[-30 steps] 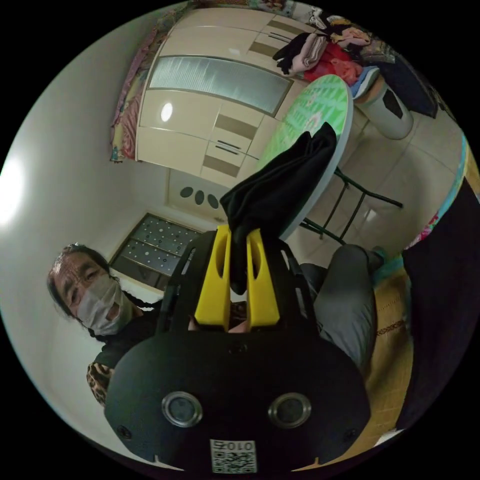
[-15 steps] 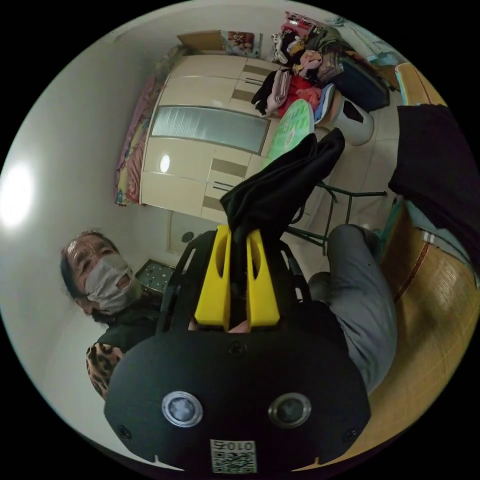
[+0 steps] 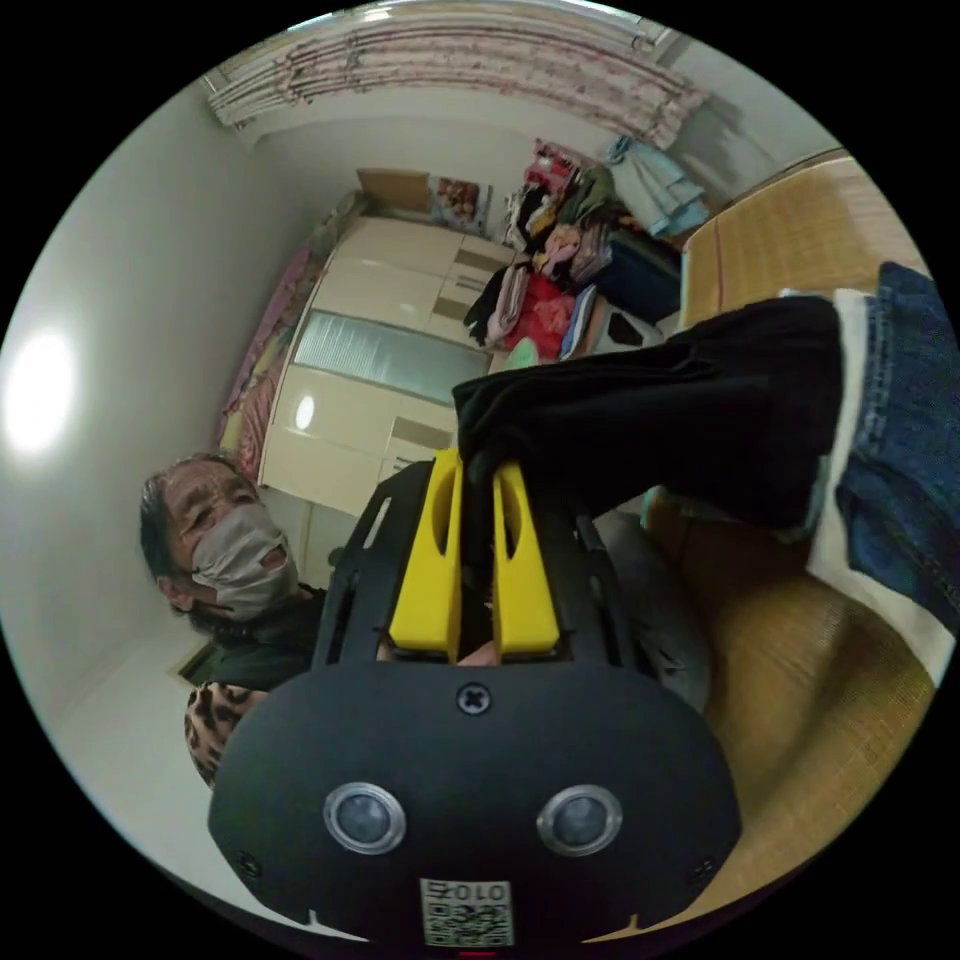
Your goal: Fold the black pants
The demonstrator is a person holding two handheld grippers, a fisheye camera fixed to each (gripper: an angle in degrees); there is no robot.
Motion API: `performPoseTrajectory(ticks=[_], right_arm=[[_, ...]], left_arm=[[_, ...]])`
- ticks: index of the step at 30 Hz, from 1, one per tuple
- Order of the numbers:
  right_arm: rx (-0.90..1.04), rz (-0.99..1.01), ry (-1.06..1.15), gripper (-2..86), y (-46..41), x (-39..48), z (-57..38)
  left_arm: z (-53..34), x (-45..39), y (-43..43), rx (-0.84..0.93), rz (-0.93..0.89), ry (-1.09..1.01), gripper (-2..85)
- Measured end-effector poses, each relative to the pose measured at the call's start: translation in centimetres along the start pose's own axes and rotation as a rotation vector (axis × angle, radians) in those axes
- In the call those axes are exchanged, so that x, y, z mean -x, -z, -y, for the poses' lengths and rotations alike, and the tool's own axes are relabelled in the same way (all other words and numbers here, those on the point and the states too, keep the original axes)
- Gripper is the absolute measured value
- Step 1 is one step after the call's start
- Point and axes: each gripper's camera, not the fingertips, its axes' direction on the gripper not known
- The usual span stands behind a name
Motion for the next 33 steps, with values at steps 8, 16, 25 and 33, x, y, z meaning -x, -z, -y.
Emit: performPoseTrajectory(ticks=[8, 16, 25, 33], right_arm=[[-0.227, -0.232, 0.171, 6.0, 16.5, 8.6, 4.5], [-0.453, -0.277, 0.062, 6.2, 32.8, 6.8, -0.2], [-0.512, -0.253, -0.463, 6.2, 37.4, -10.6, -6.2], [-0.518, -0.286, -0.245, 6.2, 38.1, -1.8, -1.3]], left_arm=[[19.7, -3.5, -19.5, 0.365, 0.037, -0.128, 7.0], [27.5, -6.1, -36.3, 0.523, 0.089, -0.318, 5.6], [26.1, 15.8, -43.4, 0.668, 0.224, 0.302, 4.9], [32.3, 4.1, -47.4, 0.686, 0.243, -0.022, 5.1]])
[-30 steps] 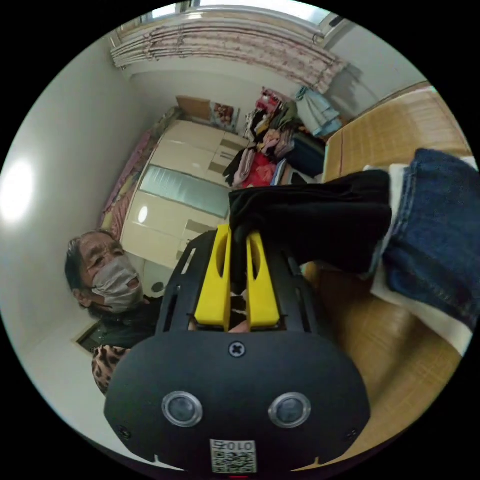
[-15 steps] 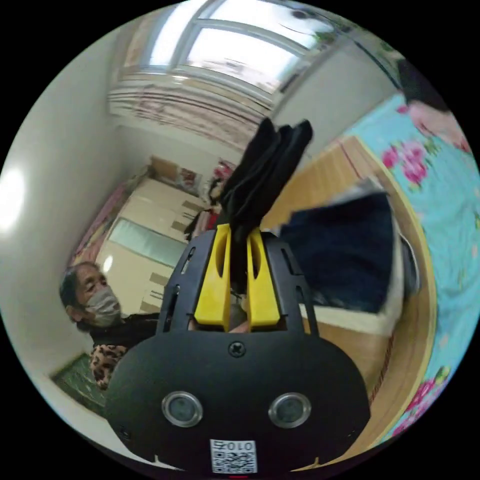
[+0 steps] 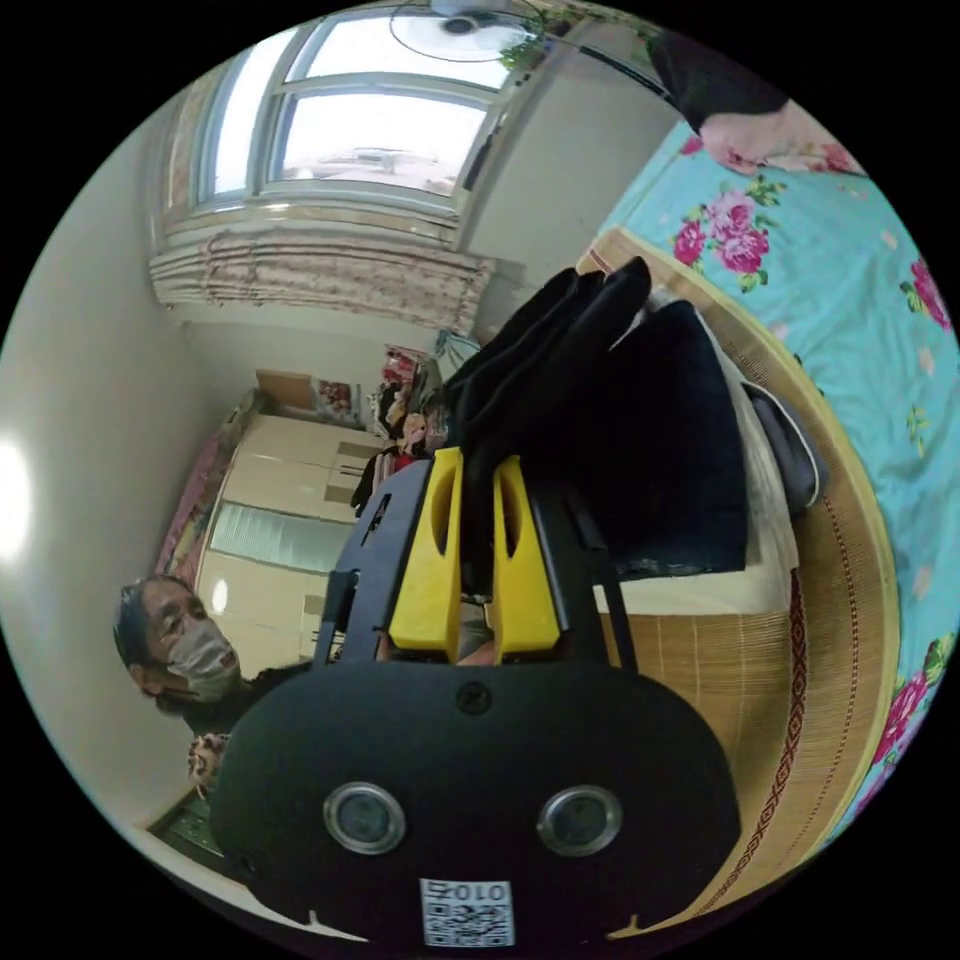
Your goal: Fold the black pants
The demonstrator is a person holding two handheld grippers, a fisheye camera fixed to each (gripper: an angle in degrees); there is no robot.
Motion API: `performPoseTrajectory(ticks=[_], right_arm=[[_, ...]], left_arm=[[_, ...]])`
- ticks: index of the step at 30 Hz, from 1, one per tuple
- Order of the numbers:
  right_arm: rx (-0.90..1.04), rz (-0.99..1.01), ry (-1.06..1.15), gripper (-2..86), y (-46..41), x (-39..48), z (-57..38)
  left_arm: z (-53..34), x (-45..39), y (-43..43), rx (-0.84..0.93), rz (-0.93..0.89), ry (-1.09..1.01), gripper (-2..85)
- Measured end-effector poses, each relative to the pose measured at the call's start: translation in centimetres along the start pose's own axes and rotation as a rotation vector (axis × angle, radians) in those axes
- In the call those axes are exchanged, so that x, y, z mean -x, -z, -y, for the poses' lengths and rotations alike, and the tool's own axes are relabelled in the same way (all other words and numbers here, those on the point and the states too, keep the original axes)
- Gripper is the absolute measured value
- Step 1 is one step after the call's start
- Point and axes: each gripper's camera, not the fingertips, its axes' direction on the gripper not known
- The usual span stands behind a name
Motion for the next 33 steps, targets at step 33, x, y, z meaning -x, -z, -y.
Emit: performPoseTrajectory(ticks=[33], right_arm=[[-0.071, -0.080, -0.047, 2.0, -23.2, -25.3, 6.8]], left_arm=[[-0.5, 4.3, -4.7, -0.155, 0.471, 0.034, 0.2]])
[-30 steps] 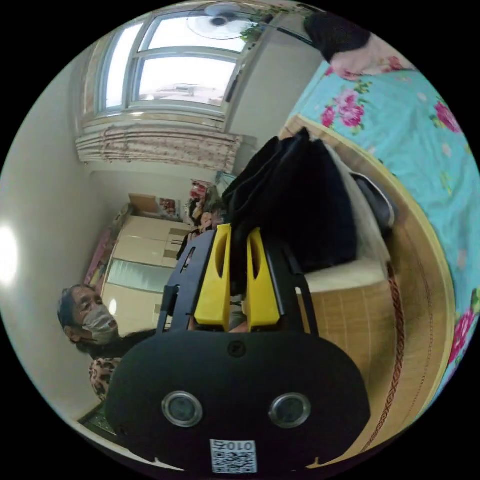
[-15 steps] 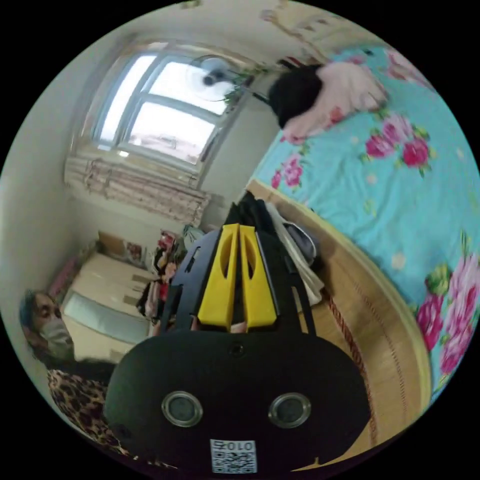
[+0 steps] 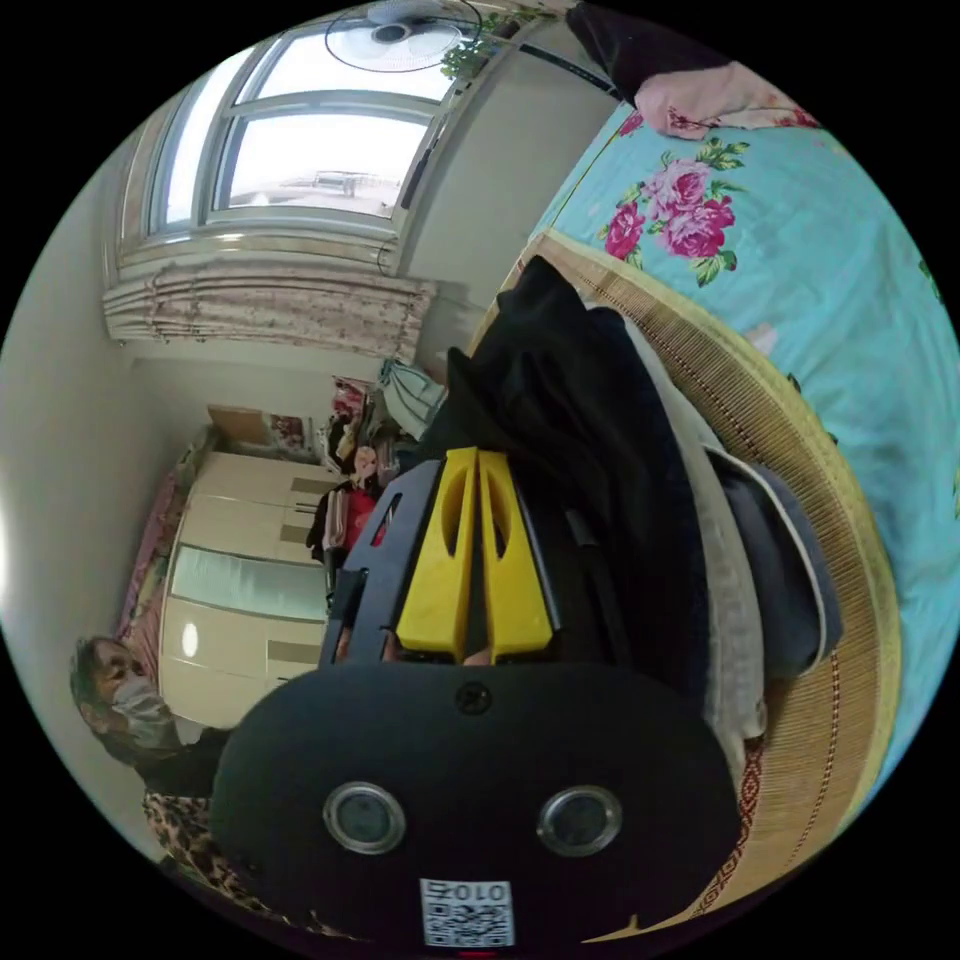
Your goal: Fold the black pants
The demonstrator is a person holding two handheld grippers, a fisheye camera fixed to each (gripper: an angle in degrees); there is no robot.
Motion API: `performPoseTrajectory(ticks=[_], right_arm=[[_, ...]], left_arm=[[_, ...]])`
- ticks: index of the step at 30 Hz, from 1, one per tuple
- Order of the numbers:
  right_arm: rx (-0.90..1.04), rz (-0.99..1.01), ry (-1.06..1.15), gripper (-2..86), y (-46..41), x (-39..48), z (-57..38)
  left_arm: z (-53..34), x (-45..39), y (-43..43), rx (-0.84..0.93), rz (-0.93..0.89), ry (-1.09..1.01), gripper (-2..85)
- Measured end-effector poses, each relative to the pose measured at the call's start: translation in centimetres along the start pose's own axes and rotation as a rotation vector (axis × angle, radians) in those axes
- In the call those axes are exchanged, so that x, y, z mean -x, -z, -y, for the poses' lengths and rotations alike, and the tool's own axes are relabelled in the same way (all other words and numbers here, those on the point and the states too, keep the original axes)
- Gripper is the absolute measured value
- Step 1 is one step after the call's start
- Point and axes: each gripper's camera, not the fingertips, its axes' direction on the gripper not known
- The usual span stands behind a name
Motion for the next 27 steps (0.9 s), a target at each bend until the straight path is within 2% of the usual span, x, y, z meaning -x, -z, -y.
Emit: performPoseTrajectory(ticks=[3, 5, 7, 9, 10, 12, 14, 15, 16, 17, 18, 20, 22, 23, 24, 25, 26, 27], right_arm=[[-0.017, -0.049, 0.015, 2.0, -1.9, -0.9, -2.0], [-0.056, 0.001, 0.188, 2.1, -2.6, 2.3, -4.1], [-0.045, 0.058, 0.462, 2.2, -5.6, 9.2, -8.1], [-0.008, 0.005, 0.697, 2.2, -10.2, 15.5, -11.9], [0.014, -0.071, 0.833, 2.2, -14.6, 19.3, -14.5], [0.047, -0.086, 1.021, 2.2, -22.3, 24.4, -18.5], [0.093, 0.088, 1.185, 2.2, -29.8, 29.3, -22.7], [0.136, 0.241, 1.266, 2.3, -34.5, 32.3, -25.6], [0.198, 0.369, 1.342, 2.4, -38.6, 35.1, -28.7], [0.226, 0.417, 1.379, 2.5, -40.3, 36.4, -30.4], [0.239, 0.494, 1.450, 2.5, -42.6, 38.5, -33.7], [0.197, 0.569, 1.543, 2.7, -44.4, 39.7, -39.0], [0.137, 0.704, 1.571, 3.4, -46.7, 38.1, -45.5], [0.158, 0.760, 1.545, 3.8, -47.6, 37.5, -46.9], [0.236, 0.913, 1.502, 4.2, -49.5, 36.3, -49.6], [0.362, 1.043, 1.475, 4.4, -51.0, 35.5, -52.6], [0.416, 1.082, 1.468, 4.3, -51.5, 35.3, -54.3], [0.468, 1.133, 1.475, 4.1, -51.6, 34.6, -57.8]], left_arm=[[-1.0, -0.4, 0.2, 0.014, -0.015, 0.003, 0.1], [-2.2, -1.5, 2.2, -0.018, -0.087, -0.041, 0.0], [-3.9, -3.2, 5.3, -0.104, -0.131, -0.134, 0.0], [-6.5, -5.1, 8.7, -0.176, -0.119, -0.258, -0.1], [-8.8, -6.4, 10.8, -0.218, -0.052, -0.340, -0.1], [-13.4, -7.8, 13.8, -0.293, 0.095, -0.428, -0.1], [-20.9, -8.4, 17.0, -0.370, 0.270, -0.479, -0.1], [-23.0, -8.6, 17.8, -0.390, 0.338, -0.460, -0.1], [-27.3, -9.1, 19.1, -0.425, 0.489, -0.412, -0.2], [-31.7, -10.1, 19.9, -0.427, 0.643, -0.347, -0.2], [-33.9, -10.7, 20.2, -0.423, 0.718, -0.296, -0.2], [-42.7, -13.2, 20.2, -0.491, 0.958, 0.026, -0.2], [-48.5, -14.7, 19.5, -0.626, 1.043, 0.267, -0.2], [-52.2, -15.7, 19.8, -0.828, 0.967, 0.373, -0.2], [-53.9, -16.4, 20.0, -0.943, 0.901, 0.364, -0.2], [-56.7, -18.0, 19.8, -1.128, 0.802, 0.227, -0.2], [-58.6, -19.5, 19.3, -1.221, 0.810, 0.166, -0.2], [-59.2, -20.1, 19.0, -1.216, 0.856, 0.186, -0.2]])
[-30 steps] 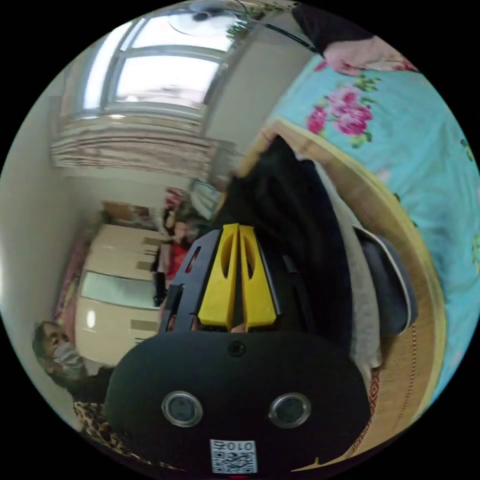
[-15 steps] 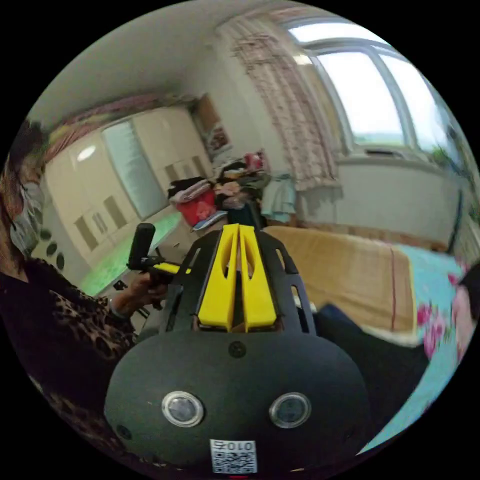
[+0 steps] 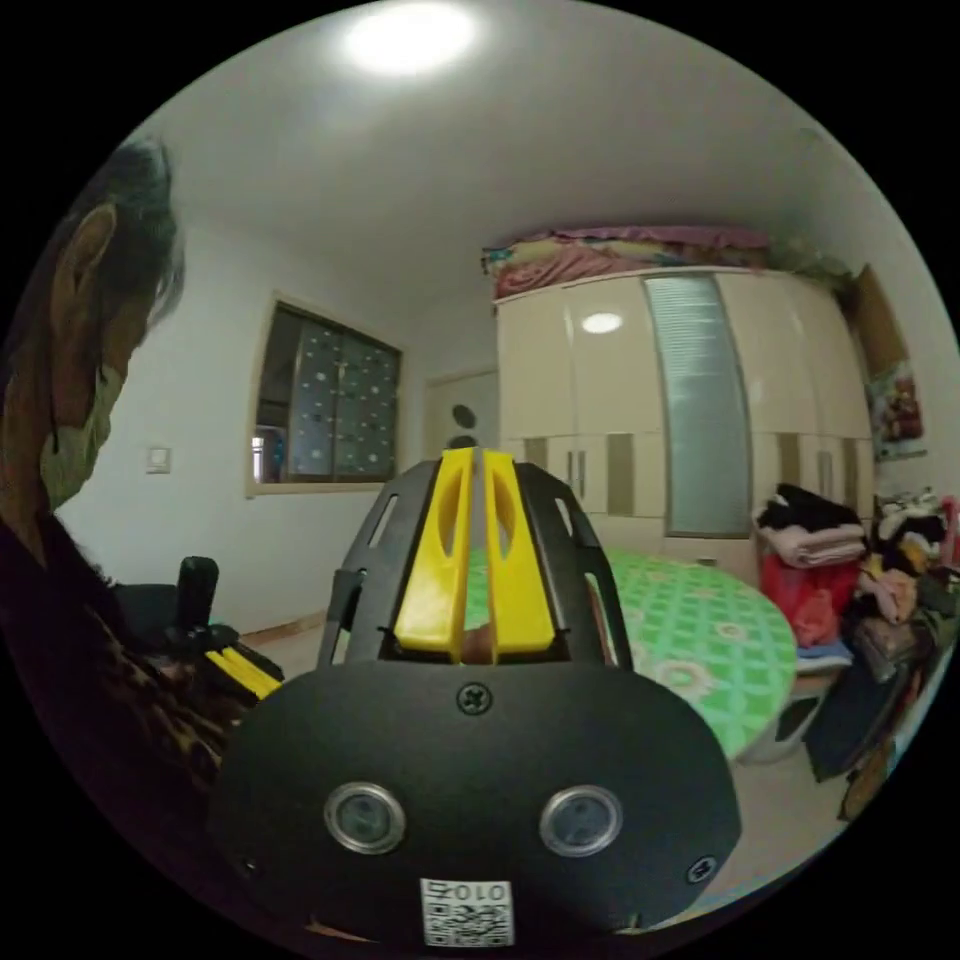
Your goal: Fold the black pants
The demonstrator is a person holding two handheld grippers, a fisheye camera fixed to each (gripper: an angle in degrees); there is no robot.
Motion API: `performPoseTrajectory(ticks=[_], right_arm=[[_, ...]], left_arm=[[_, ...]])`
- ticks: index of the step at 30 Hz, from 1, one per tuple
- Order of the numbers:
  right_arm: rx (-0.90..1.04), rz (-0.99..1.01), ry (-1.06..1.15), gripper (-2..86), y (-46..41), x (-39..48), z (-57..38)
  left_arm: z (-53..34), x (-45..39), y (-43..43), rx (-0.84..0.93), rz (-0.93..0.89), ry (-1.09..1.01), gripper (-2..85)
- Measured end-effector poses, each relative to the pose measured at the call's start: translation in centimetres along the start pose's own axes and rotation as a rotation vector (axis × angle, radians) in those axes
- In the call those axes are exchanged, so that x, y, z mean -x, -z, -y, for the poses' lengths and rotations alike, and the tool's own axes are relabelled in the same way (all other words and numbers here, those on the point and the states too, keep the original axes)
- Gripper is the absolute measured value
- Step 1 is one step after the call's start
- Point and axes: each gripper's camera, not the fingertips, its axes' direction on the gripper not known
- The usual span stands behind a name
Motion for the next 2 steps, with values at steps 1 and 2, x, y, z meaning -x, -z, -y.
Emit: performPoseTrajectory(ticks=[1, 2], right_arm=[[-0.016, 0.021, 0.051, 4.7, -2.1, 2.7, -1.2], [-0.029, 0.018, 0.085, 5.1, -2.9, 4.2, -1.9]], left_arm=[[-0.3, -0.7, 1.8, 0.058, 0.164, -0.027, -0.1], [-0.2, -1.4, 4.4, 0.084, 0.335, -0.046, -0.1]])
